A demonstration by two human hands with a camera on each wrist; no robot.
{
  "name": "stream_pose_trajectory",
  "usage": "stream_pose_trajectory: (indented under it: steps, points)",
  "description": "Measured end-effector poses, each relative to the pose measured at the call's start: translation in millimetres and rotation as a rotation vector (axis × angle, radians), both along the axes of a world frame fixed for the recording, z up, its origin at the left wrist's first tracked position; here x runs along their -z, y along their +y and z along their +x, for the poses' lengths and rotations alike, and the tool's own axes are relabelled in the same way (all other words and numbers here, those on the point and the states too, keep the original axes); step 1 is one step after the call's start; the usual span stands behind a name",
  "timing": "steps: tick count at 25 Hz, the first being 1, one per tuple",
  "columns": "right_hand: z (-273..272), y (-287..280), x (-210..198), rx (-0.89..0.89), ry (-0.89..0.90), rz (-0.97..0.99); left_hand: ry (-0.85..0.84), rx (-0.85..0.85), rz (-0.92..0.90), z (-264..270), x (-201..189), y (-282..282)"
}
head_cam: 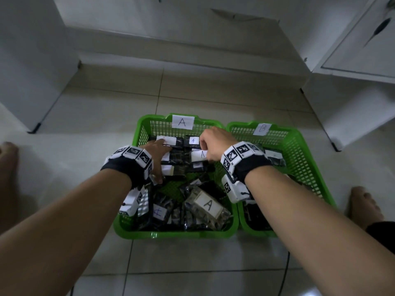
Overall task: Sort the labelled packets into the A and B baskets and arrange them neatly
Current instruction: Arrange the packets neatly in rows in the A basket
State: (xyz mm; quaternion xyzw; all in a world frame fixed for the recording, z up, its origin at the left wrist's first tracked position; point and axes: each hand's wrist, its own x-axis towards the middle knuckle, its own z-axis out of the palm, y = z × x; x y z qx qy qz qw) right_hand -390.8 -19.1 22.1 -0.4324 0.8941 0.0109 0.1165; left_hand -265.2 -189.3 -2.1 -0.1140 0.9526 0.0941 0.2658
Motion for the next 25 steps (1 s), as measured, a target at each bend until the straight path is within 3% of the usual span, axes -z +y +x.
stream_pose_trajectory:
  steps: [9,13,16,18,21,25]
  points:
    - [6.7,-2.6,4.5,-0.011,-0.027,0.073,0.193,-0.047,0.08,4.5,-1.6,-1.9]
    - [6.7,-0.6,-1.3,0.07,-0.211,0.008,0.387,-0.079,0.302,5.8,-11.6,6.9]
    - [13.5,11.3,-20.0,0.128,-0.531,-0.008,0.282,-0.069,0.459,2.8,-21.3,25.6]
    - [19.2,23.2,-30.3,0.094,-0.662,0.116,0.179,-0.069,0.536,-0.5,-22.2,37.9]
    - [28.6,39.5,-30.4,-0.012,-0.586,0.251,0.092,-0.073,0.613,0.8,-22.4,51.7]
    - [32.0,56.2,-38.8,0.08,-0.52,-0.002,0.05,-0.232,0.763,5.9,-21.2,65.4]
